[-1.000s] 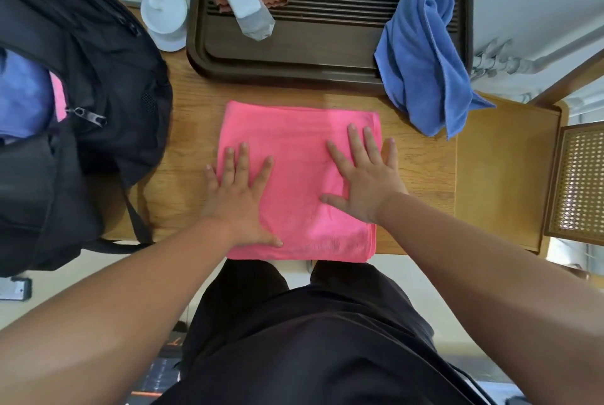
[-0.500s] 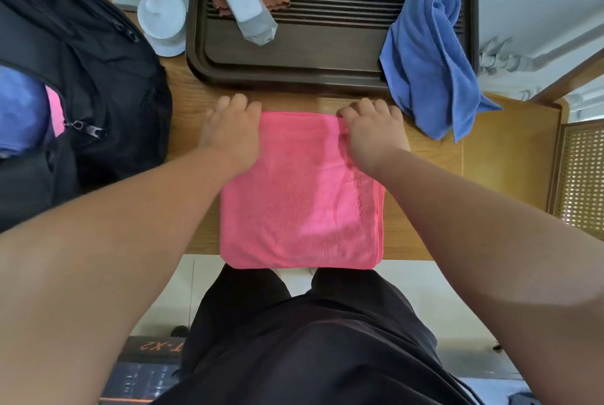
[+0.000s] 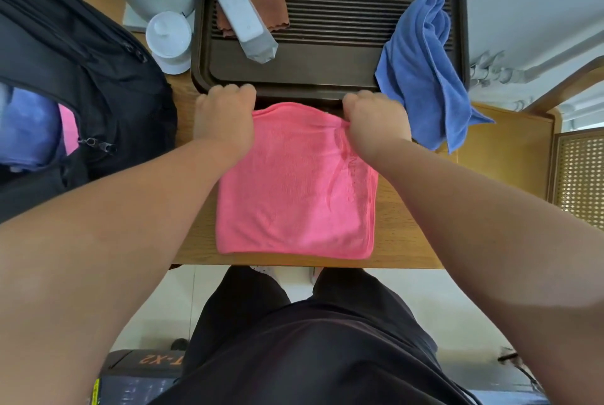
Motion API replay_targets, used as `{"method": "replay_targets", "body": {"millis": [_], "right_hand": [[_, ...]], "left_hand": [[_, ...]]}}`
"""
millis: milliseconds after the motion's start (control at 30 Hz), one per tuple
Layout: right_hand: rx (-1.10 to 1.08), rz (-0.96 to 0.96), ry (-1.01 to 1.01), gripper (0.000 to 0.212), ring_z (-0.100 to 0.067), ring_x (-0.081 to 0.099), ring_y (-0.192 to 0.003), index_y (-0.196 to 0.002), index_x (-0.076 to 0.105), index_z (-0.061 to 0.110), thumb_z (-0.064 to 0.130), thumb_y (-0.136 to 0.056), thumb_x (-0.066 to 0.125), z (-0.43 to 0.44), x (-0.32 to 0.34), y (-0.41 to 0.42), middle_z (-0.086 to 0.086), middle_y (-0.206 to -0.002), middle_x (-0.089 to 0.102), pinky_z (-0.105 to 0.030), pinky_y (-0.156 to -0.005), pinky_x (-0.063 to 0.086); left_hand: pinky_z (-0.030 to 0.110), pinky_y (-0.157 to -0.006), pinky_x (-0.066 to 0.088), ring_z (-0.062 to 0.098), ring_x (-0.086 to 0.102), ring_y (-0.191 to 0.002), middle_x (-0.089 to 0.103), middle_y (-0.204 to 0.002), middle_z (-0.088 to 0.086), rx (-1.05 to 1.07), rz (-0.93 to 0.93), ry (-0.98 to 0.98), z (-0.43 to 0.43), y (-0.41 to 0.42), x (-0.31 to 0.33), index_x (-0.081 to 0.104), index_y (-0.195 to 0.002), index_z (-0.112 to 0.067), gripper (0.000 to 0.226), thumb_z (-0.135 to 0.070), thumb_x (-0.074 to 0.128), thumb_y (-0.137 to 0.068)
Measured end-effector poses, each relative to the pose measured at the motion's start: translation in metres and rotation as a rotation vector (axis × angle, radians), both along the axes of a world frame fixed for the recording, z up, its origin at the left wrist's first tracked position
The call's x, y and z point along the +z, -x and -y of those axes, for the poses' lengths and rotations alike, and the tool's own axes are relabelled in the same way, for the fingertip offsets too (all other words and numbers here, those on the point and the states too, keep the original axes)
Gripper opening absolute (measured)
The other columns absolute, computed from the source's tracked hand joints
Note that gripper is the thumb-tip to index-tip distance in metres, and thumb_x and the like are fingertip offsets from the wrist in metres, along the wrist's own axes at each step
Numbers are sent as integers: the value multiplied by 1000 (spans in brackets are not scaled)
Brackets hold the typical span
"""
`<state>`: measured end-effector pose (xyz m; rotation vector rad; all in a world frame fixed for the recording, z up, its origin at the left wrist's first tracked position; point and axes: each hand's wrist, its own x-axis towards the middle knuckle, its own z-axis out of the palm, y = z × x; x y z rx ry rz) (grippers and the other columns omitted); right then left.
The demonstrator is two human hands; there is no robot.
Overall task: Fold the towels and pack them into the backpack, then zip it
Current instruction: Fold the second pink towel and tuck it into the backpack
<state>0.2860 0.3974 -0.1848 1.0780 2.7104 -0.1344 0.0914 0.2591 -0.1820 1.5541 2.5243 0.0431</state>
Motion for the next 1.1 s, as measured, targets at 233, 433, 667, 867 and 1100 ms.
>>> {"method": "replay_targets", "body": {"millis": [233,433,667,867,1100], "right_hand": [[109,-166,-90,9,-26,43,-79,-86,59,17,9,-85,57,11,10,-32,-1,-80,53,-38,-72,28],[156,-143,67,11,-34,57,-79,-87,62,14,9,-77,64,61,7,-79,-6,-84,56,-34,-66,31],[191,-280,94,11,-32,57,-66,-81,63,13,8,-71,61,115,-3,-111,-8,-77,55,-35,-59,41],[145,-134,87,27,-30,59,-71,-85,65,19,0,-68,76,140,-15,-126,-2,-80,56,-37,-64,45],[103,230,276,47,-27,49,-119,-130,54,33,10,-89,53,155,-13,-133,0,-132,48,-42,-98,42]], "left_hand": [[45,-64,46,25,48,-73,52,-74,-1,-25,90,-156,37,-1,13,51,-75,-19,19,-2,57,-82],[42,-73,47,23,51,-82,56,-81,0,-47,148,-130,107,-32,6,60,-75,-15,13,-2,64,-78],[37,-69,36,27,48,-79,53,-79,2,-154,108,-107,157,-51,-14,58,-73,-14,15,-3,67,-74],[37,-62,40,27,49,-72,52,-73,2,-237,69,-32,179,-61,-24,59,-68,-14,21,2,72,-68],[37,-64,38,30,52,-73,52,-71,3,-225,11,148,190,-63,-31,63,-68,-14,18,2,70,-67]]}}
